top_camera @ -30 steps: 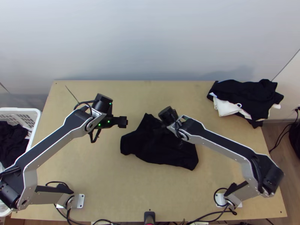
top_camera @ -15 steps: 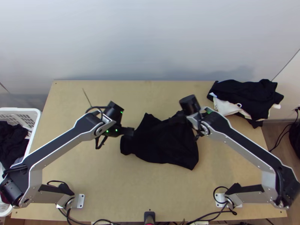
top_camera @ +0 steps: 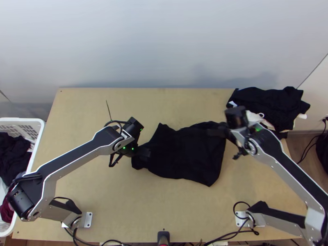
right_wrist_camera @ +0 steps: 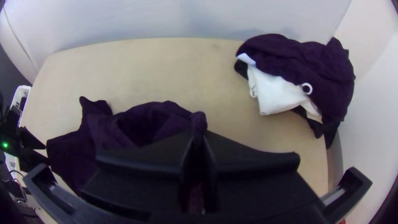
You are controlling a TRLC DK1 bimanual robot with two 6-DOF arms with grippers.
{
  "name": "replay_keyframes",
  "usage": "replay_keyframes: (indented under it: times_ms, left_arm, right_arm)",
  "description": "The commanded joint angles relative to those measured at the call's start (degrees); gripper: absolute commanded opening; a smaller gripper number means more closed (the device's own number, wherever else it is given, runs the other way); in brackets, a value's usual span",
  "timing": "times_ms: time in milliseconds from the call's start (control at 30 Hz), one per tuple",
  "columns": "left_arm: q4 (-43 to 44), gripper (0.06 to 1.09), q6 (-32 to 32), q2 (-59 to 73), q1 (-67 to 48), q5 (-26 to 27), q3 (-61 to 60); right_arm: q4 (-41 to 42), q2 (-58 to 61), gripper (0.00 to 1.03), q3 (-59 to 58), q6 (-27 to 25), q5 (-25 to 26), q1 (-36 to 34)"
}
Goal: Fold the t-shirt
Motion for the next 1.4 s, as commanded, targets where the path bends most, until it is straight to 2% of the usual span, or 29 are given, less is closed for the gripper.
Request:
replay_keyframes:
  times_ms: [0, 200, 233, 333, 400, 467, 500, 533, 600, 667, 800, 833, 1067, 1133, 1233, 1367]
  left_arm:
    - [3.1, 1.03, 0.3, 1.5, 2.2, -1.2, -1.2]
    - [3.9, 1.02, -0.4, 3.2, 1.9, -1.1, -1.2]
    - [4.3, 0.99, -0.5, 3.4, 1.4, -1.1, -1.3]
    - [5.7, 0.98, -1.1, 3.7, 0.2, -1.1, -1.7]
    - [5.7, 0.97, -1.5, 4.1, -0.3, -1.1, -1.5]
    - [5.8, 0.89, -2.0, 4.3, -0.6, -1.1, -1.5]
    - [6.2, 0.85, -2.4, 4.3, -0.8, -1.1, -1.7]
    - [6.3, 0.82, -2.6, 4.3, -1.0, -1.1, -1.8]
    - [6.3, 0.75, -3.1, 4.3, -1.2, -1.4, -1.8]
    - [7.5, 0.57, -3.3, 4.0, -1.5, -2.8, -1.9]
    - [11.4, 0.14, -2.1, 3.5, -1.4, -8.1, -2.6]
    - [12.5, 0.1, -0.7, 3.5, -1.3, -8.8, -2.9]
    - [12.6, 0.1, 0.0, 2.5, -0.9, -8.8, -3.1]
    - [12.3, 0.1, 0.0, 2.2, -0.4, -8.8, -2.9]
    - [12.1, 0.1, -0.1, 1.7, 0.2, -8.8, -3.0]
    - [11.6, 0.1, -0.1, 0.7, 0.6, -8.8, -3.6]
  right_arm:
    - [-1.2, -8.6, 0.03, -8.1, -1.8, -0.3, -7.1]
    - [-0.5, -14.1, 0.03, -17.8, -5.3, -0.3, -11.6]
    - [-0.4, -14.3, 0.05, -18.9, -5.4, -0.3, -12.5]
    - [0.1, -14.6, 0.1, -19.8, -5.2, -0.3, -15.9]
    - [0.7, -14.6, 0.35, -19.2, -4.0, -0.3, -19.1]
    - [0.6, -14.5, 0.81, -18.0, -2.3, -0.5, -22.6]
    - [0.4, -14.3, 0.95, -17.2, -0.9, -0.8, -23.6]
    - [0.5, -14.0, 0.99, -16.4, 0.0, -1.4, -24.2]
    - [0.9, -13.6, 0.99, -14.2, 0.6, -2.0, -24.3]
    - [1.4, -13.2, 0.99, -11.6, 1.9, -2.3, -23.7]
    - [3.5, -12.3, 0.99, -8.4, 5.0, -5.1, -20.6]
    - [4.5, -12.2, 0.99, -8.3, 5.7, -5.8, -19.6]
    - [6.8, -6.8, 0.99, -6.4, 7.3, -5.9, -11.1]
    - [7.0, -3.4, 0.99, -5.4, 7.6, -6.0, -10.0]
    - [7.9, 1.8, 0.99, -4.5, 10.7, -6.1, -9.1]
    - [8.4, 8.3, 0.99, -2.9, 11.4, -7.5, -5.8]
